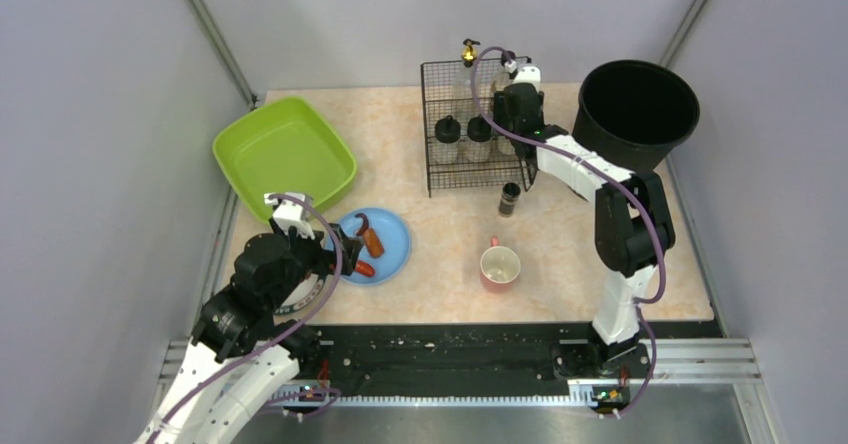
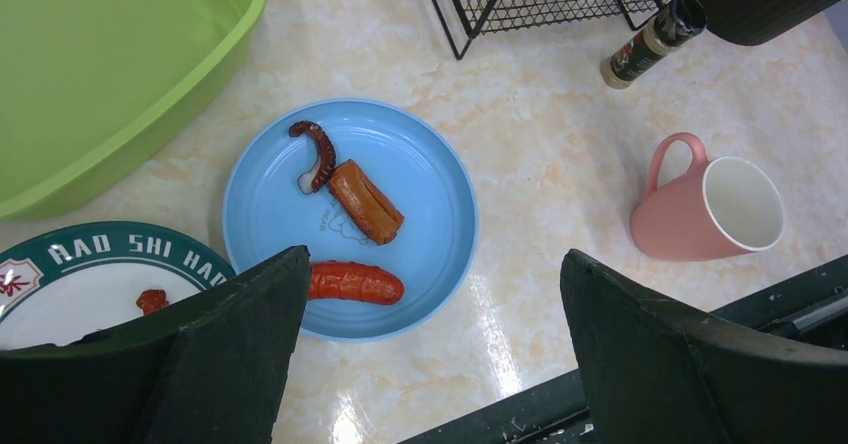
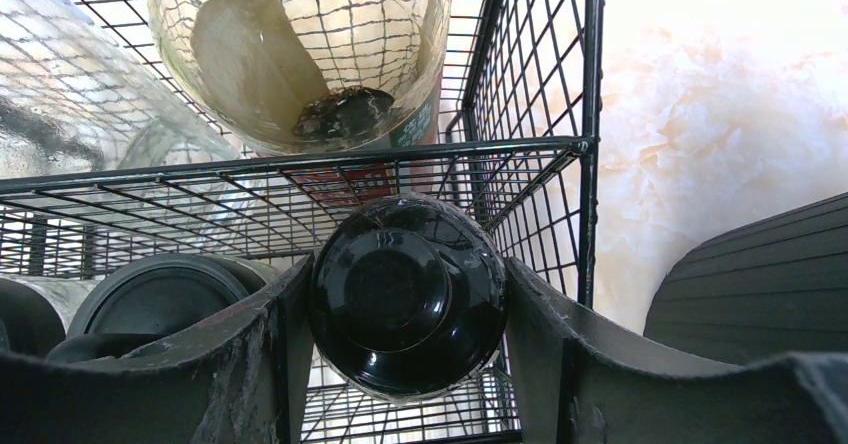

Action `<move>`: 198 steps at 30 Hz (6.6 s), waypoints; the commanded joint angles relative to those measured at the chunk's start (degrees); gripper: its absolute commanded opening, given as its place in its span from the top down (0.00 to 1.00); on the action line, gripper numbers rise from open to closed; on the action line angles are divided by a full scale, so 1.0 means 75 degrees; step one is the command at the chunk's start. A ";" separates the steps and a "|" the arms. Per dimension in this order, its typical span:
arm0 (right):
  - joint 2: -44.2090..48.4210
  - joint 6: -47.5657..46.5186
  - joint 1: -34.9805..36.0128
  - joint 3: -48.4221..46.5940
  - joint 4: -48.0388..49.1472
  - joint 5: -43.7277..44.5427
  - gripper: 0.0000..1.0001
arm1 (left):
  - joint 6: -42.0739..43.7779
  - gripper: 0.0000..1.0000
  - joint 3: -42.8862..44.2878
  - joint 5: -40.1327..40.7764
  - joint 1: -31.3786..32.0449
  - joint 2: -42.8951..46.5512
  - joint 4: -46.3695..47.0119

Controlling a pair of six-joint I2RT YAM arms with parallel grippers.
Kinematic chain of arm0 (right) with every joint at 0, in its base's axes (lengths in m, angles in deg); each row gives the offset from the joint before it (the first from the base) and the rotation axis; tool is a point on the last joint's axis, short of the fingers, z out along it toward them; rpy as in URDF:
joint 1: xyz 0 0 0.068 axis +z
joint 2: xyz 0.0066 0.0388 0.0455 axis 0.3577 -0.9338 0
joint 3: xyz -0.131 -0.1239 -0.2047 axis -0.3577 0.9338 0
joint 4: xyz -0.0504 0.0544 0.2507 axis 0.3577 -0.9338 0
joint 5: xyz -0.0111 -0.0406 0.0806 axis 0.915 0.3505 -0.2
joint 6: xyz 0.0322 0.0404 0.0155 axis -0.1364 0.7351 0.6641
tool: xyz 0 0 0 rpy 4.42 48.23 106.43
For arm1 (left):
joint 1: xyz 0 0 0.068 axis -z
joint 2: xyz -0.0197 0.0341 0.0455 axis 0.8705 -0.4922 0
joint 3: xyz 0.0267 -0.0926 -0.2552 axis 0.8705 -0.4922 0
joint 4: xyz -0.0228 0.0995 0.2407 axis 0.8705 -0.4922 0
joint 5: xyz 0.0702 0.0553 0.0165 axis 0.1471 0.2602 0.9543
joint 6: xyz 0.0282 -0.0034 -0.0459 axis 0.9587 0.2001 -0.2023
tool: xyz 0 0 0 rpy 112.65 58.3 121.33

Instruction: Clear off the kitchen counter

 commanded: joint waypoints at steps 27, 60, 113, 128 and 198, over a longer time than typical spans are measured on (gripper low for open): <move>0.1633 0.0328 -0.0114 0.0158 -0.0413 -0.0547 0.31 | 0.0032 0.01 0.0029 0.0109 -0.0012 -0.0021 0.0217; 0.5180 0.0287 0.0994 0.3570 -0.1292 -0.1599 0.30 | 0.0093 0.01 -0.0001 -0.0167 -0.0005 0.0134 0.0293; 0.3274 0.0660 0.1212 0.4209 -0.0293 -0.0677 0.46 | 0.0093 0.01 0.0009 -0.0168 -0.0004 0.0038 0.0299; 0.3578 0.0534 0.1363 0.4158 -0.0402 -0.0617 0.86 | 0.0081 0.01 0.0003 -0.0112 -0.0009 0.0012 0.0288; 0.0605 0.0139 0.2103 -0.0758 -0.1284 -0.1475 0.90 | 0.0082 0.01 0.0000 -0.0121 -0.0008 0.0186 0.0287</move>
